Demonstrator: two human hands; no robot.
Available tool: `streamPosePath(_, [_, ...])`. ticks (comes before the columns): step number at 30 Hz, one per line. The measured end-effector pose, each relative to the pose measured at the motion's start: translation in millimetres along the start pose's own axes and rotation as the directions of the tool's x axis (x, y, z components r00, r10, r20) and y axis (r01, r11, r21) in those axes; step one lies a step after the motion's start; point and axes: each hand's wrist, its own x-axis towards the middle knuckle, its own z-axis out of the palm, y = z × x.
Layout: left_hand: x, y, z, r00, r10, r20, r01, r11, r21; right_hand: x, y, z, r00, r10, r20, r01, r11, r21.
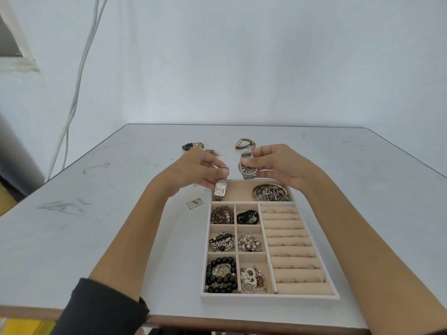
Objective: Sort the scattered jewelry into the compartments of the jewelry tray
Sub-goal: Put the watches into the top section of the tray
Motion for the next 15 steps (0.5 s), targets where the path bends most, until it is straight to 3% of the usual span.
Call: streamPosePath(15, [-1.2,-7.0,-1.0,0.999,0.028,-0.016,-0.023,0.970,0.244,-0.7,2.9,-1.8,1.000,0.024,-0.002,-0.024,1.000,-0.017])
